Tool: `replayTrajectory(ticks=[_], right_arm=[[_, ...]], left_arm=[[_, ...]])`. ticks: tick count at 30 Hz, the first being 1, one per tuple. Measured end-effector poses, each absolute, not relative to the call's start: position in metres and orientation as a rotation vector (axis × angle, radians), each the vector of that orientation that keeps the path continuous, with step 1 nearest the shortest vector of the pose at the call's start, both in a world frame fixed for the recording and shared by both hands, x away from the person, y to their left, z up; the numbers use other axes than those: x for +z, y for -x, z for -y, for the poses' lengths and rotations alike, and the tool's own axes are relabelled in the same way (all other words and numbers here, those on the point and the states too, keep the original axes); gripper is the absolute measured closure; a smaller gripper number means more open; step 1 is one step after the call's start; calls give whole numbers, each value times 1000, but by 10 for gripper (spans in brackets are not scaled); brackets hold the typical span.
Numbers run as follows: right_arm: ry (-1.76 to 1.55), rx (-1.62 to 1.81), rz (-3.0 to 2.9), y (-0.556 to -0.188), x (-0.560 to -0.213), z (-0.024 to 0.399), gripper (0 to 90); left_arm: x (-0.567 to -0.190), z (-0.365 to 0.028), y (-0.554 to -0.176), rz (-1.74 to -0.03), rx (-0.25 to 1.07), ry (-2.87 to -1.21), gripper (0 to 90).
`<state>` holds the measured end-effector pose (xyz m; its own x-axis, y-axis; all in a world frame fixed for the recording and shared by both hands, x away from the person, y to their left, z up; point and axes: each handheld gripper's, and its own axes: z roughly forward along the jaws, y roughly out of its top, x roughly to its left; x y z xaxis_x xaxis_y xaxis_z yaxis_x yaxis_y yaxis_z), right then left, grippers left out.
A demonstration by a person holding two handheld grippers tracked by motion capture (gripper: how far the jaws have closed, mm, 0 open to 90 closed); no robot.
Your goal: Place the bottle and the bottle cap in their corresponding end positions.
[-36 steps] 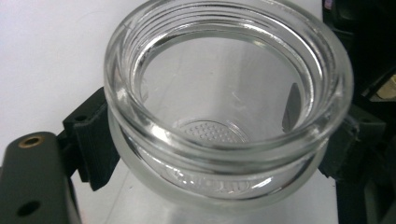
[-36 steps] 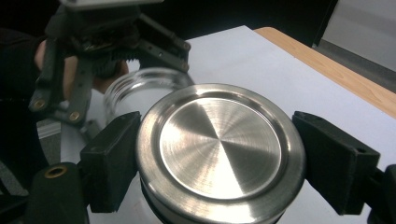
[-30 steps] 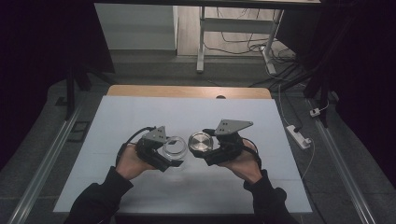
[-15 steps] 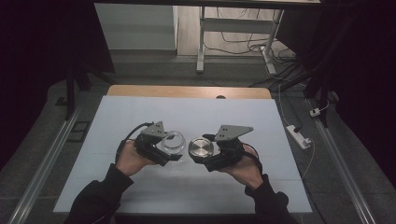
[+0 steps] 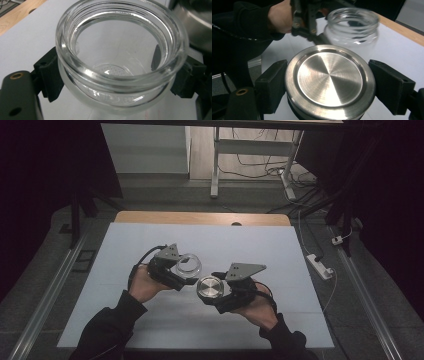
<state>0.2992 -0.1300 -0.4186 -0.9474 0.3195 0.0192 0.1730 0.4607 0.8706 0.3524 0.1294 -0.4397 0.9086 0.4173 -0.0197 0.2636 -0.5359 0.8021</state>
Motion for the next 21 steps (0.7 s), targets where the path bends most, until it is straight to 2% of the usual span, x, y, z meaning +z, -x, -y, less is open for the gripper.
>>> replayTrajectory(ticks=[21], right_arm=[[-401,1479,-2589,-281,-454,123,183]], left_arm=[[-448,-108,-386,-498,240,-2149,150]])
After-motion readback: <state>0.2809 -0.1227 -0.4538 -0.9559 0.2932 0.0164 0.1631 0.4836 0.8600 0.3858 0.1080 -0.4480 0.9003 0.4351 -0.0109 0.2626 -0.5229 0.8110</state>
